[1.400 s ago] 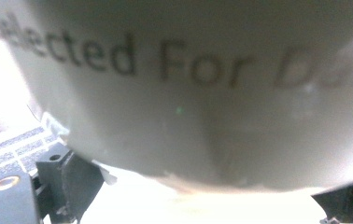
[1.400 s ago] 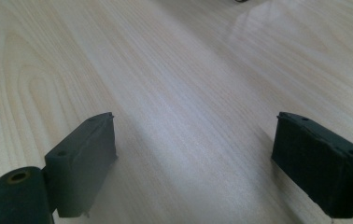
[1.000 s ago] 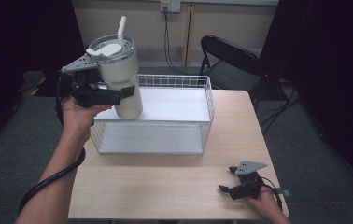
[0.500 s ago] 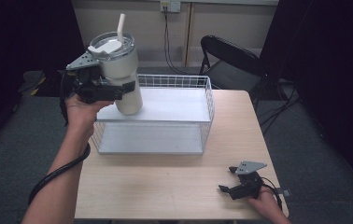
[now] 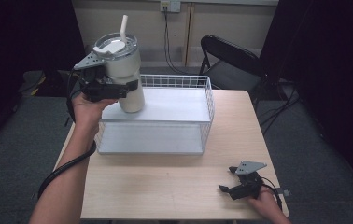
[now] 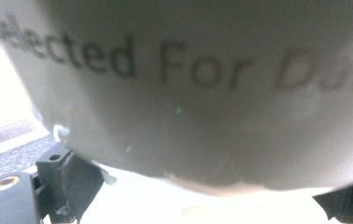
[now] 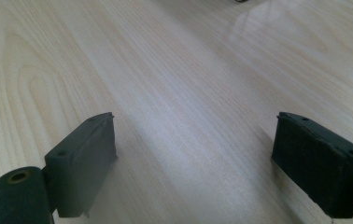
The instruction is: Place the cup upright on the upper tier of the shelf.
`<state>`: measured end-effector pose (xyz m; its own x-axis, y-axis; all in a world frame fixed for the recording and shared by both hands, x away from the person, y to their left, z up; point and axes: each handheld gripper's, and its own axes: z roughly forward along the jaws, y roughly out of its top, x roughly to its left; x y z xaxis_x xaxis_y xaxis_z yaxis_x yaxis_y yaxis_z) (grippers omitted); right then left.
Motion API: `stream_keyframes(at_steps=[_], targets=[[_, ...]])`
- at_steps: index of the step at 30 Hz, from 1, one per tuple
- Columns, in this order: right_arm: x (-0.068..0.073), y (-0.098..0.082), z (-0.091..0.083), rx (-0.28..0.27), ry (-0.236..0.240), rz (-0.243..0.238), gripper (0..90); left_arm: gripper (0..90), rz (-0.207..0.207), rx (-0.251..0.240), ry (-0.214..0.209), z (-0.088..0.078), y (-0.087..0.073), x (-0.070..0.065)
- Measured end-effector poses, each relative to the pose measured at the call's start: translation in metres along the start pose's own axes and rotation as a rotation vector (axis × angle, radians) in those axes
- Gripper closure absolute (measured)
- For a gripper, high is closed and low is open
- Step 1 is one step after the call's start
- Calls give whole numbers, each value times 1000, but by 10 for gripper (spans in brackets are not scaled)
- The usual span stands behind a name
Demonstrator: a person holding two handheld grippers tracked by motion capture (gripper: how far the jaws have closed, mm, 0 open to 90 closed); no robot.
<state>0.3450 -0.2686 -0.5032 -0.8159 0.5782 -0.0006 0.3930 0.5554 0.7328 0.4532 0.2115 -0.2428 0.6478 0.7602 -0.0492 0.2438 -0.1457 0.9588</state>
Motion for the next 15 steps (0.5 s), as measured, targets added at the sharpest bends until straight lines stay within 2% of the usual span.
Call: stream_keyframes(at_steps=[15], targets=[[0, 0, 0, 0, 0, 1, 130, 97, -6, 30, 24, 8, -12, 6]])
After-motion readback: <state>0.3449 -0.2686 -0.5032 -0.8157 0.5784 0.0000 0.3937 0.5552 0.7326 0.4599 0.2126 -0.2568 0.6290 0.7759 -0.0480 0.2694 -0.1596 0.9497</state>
